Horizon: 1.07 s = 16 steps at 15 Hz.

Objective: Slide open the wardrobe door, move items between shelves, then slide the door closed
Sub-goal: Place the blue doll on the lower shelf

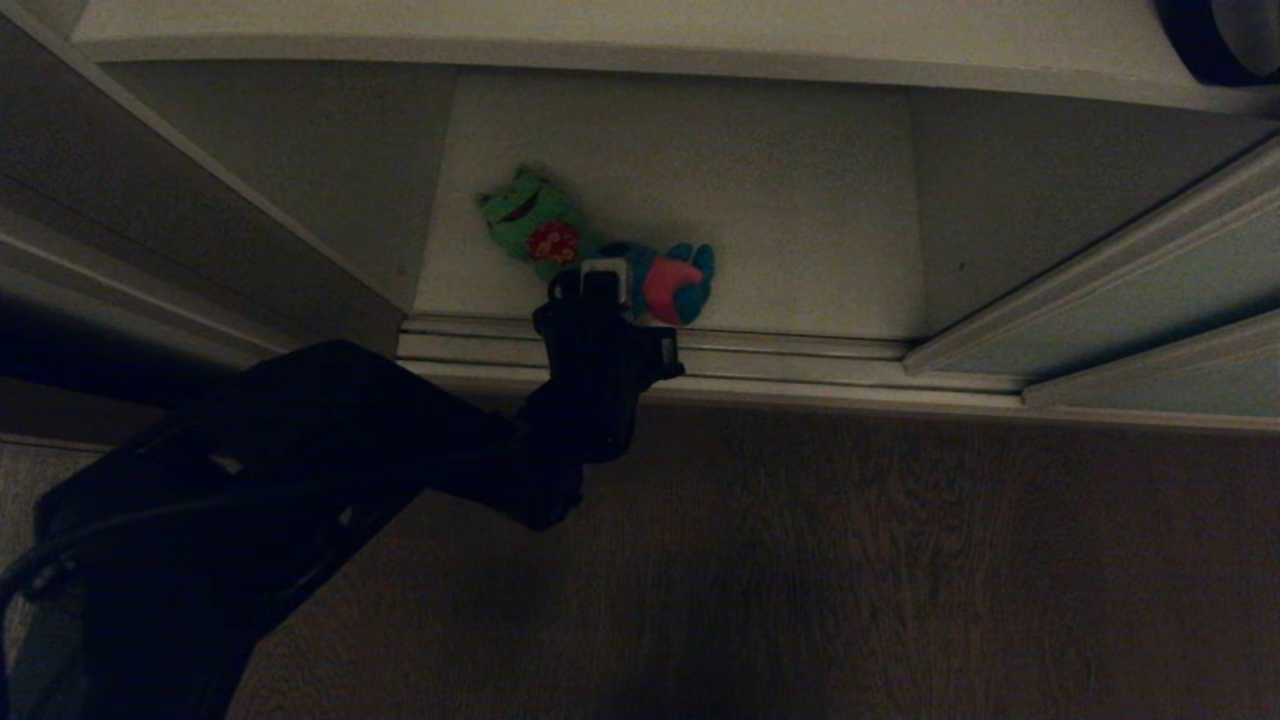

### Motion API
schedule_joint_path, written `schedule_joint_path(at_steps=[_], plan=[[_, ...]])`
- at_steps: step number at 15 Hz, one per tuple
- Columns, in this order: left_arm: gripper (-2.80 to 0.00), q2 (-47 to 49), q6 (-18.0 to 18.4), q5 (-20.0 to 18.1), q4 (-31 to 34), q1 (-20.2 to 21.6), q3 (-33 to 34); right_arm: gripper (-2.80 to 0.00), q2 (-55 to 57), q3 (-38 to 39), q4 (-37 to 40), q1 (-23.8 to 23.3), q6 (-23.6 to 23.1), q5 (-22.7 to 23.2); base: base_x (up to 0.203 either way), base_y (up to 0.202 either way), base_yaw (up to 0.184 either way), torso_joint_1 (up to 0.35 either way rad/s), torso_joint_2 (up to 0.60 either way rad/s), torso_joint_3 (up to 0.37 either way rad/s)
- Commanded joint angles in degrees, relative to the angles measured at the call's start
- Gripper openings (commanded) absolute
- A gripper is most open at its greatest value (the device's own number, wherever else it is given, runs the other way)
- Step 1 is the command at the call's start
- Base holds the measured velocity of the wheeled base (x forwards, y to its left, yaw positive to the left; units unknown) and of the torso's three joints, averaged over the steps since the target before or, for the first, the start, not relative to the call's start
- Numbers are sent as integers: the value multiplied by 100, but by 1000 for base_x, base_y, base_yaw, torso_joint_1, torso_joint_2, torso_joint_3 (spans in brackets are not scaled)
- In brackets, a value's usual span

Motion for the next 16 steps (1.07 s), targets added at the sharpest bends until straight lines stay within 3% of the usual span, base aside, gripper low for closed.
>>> schedule_joint_path(at_steps=[1,9,16], plan=[[-280,740,51,30,-97,187,-692,-280,0,2,2,0,2,0,0,0,0,0,0,0],[-280,2025,665,-205,-557,222,-2619,-280,0,1,2,0,2,0,0,0,0,0,0,0],[-280,2272,692,-273,-547,213,-2655,-280,0,1,2,0,2,0,0,0,0,0,0,0]])
